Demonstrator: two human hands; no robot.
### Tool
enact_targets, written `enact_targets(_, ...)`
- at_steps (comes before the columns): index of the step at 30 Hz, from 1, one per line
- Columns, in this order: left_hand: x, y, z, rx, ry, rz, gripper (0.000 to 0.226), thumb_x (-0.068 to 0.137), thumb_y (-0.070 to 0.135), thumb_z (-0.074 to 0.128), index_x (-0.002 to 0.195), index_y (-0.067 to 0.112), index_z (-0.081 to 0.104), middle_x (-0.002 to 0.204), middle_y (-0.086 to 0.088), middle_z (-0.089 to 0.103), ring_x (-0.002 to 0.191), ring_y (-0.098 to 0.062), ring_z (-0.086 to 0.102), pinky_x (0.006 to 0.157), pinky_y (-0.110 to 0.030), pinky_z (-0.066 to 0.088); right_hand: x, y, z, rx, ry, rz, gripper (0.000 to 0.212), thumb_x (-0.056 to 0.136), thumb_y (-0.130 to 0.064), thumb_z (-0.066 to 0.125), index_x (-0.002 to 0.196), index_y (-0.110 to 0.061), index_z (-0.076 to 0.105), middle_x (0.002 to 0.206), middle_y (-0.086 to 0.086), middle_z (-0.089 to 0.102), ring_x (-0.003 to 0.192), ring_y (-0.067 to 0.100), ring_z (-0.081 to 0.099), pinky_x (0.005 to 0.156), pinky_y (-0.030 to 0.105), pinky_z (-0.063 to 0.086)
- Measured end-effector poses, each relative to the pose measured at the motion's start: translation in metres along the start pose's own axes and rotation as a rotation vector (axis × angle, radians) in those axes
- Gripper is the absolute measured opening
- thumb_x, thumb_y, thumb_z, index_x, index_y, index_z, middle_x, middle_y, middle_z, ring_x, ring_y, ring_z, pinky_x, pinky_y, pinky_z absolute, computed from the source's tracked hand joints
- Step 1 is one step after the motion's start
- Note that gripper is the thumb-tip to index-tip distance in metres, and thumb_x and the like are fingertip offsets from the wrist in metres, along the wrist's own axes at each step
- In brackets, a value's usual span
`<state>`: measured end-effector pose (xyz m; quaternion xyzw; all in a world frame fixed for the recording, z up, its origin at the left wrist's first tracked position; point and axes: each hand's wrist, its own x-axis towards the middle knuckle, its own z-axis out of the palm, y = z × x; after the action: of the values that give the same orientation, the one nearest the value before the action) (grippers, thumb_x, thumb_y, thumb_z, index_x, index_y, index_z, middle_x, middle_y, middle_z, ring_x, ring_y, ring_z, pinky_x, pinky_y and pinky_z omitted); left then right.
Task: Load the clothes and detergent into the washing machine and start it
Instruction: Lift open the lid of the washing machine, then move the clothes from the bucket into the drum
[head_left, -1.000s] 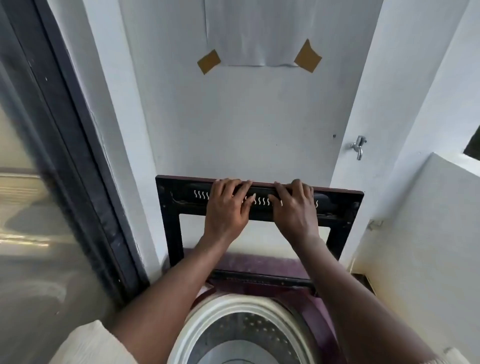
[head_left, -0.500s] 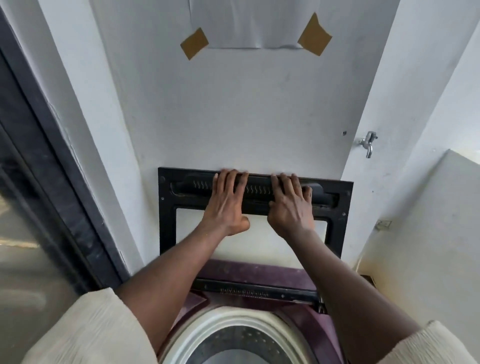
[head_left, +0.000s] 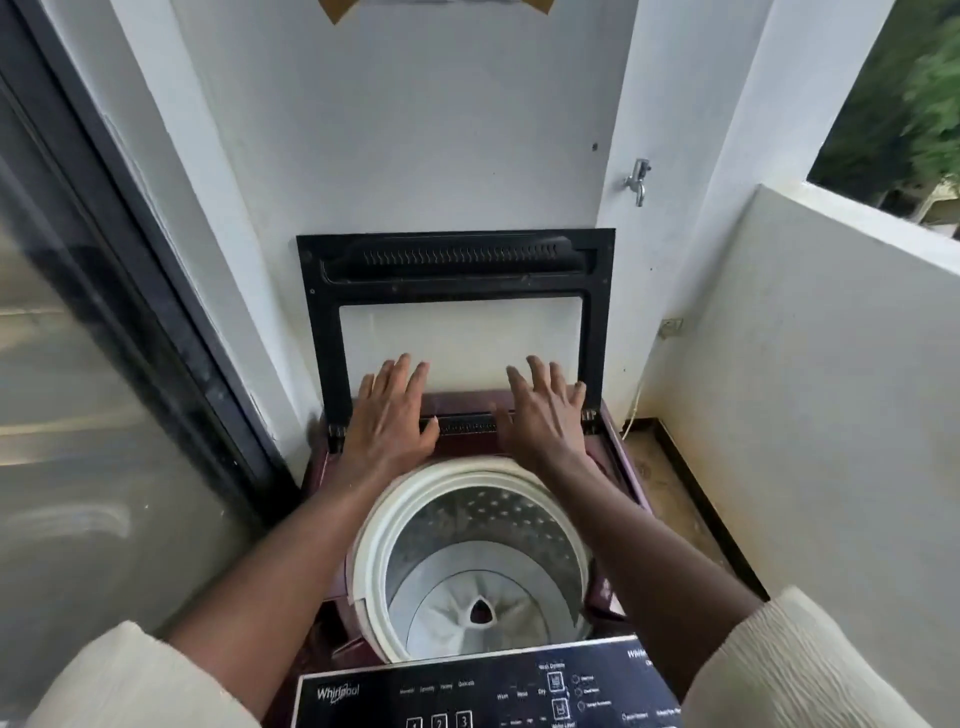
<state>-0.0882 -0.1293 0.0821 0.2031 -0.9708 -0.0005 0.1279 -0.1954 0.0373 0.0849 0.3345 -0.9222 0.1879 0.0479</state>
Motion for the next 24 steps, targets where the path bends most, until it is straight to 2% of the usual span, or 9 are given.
enact_targets(3,-0.04,0.006,0.023,-0.032,-0.068,-0.009,0.075,0.09,0.048,0.047,0.152,0.013,0.02,0.16,-0.013,0.022,0.147,-0.031,0.022,0.119,-0.047,0.019,-0.045,0.011,0.021,0.026,-0.083,0.117,0.063,0.093,-0.051,0.041,0.147,-0.022,0.028,0.16,0.009,0.017,0.147,0.034,0.009,0.114,0.064,0.008)
enact_targets(8,-0.075,0.066,0.057,-0.161,-0.136,0.103,0.072,0.09,0.048,0.049,0.149,0.012,0.029,0.157,-0.013,0.03,0.145,-0.03,0.027,0.116,-0.043,0.023,-0.115,0.041,0.022,0.069,-0.091,0.26,0.06,0.089,-0.05,0.048,0.142,-0.024,0.039,0.155,0.009,0.028,0.142,0.03,0.023,0.113,0.057,0.023)
enact_targets(13,-0.097,0.174,0.074,-0.241,-0.186,0.323,0.062,0.089,0.05,0.046,0.138,0.012,0.043,0.145,-0.01,0.047,0.14,-0.029,0.033,0.111,-0.044,0.03,-0.182,0.102,0.007,0.073,-0.048,0.448,0.047,0.087,-0.046,0.052,0.129,-0.024,0.052,0.146,0.01,0.039,0.135,0.03,0.034,0.105,0.048,0.033)
enact_targets(16,-0.113,0.24,0.083,-0.271,-0.232,0.438,0.052,0.09,0.044,0.045,0.132,0.013,0.048,0.136,-0.008,0.053,0.137,-0.029,0.035,0.107,-0.045,0.033,-0.219,0.148,0.002,0.092,-0.04,0.57,0.049,0.091,-0.043,0.05,0.136,-0.023,0.046,0.153,0.011,0.031,0.141,0.028,0.028,0.111,0.048,0.03)
enact_targets(19,-0.127,0.299,0.096,-0.27,-0.248,0.544,0.04,0.09,0.04,0.045,0.121,0.016,0.053,0.123,-0.007,0.059,0.12,-0.026,0.045,0.097,-0.042,0.038,-0.255,0.194,-0.001,0.11,-0.024,0.668,0.05,0.093,-0.044,0.046,0.138,-0.022,0.045,0.154,0.009,0.031,0.142,0.027,0.028,0.112,0.049,0.031)
enact_targets(21,-0.133,0.34,0.108,-0.265,-0.268,0.617,0.039,0.091,0.039,0.045,0.121,0.016,0.054,0.121,-0.006,0.06,0.113,-0.024,0.048,0.093,-0.039,0.04,-0.278,0.227,0.0,0.122,-0.022,0.73,0.048,0.094,-0.043,0.044,0.137,-0.021,0.047,0.152,0.009,0.034,0.14,0.027,0.031,0.111,0.048,0.032)
enact_targets(24,-0.143,0.394,0.126,-0.289,-0.339,0.66,0.042,0.089,0.035,0.05,0.125,0.014,0.053,0.122,-0.007,0.06,0.113,-0.024,0.051,0.093,-0.038,0.042,-0.308,0.275,0.003,0.16,-0.05,0.799,0.046,0.095,-0.04,0.042,0.136,-0.02,0.048,0.151,0.008,0.036,0.139,0.026,0.034,0.112,0.045,0.032)
